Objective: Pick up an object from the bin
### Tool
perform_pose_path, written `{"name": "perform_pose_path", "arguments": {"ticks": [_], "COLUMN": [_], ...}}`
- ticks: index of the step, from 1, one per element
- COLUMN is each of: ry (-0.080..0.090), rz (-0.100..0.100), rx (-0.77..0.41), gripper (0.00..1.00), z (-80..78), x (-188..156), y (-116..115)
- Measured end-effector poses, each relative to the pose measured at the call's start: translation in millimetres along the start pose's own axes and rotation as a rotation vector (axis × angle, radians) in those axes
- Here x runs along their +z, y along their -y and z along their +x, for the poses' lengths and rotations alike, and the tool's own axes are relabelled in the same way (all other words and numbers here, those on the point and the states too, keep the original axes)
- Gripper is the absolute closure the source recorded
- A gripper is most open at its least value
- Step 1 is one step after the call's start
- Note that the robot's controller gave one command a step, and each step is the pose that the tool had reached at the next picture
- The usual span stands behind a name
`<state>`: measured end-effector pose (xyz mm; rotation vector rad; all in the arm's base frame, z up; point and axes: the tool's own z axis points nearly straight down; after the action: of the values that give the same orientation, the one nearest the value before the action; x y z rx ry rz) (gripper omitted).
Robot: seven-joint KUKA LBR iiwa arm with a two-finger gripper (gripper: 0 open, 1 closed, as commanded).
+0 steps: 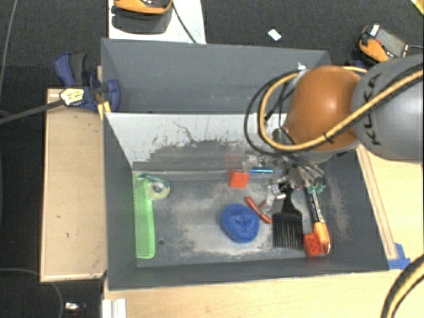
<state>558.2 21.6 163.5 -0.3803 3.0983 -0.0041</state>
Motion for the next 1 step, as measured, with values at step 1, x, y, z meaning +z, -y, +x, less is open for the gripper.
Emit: {"name": "perform_pose_path", "arguments": {"ticks": [1], "ry": [-0.016], "rz": [-0.001], "rx": [0.196], "gripper": [0.00], "z": [32.6], "x": [25.4], "y": [-40.3]}}
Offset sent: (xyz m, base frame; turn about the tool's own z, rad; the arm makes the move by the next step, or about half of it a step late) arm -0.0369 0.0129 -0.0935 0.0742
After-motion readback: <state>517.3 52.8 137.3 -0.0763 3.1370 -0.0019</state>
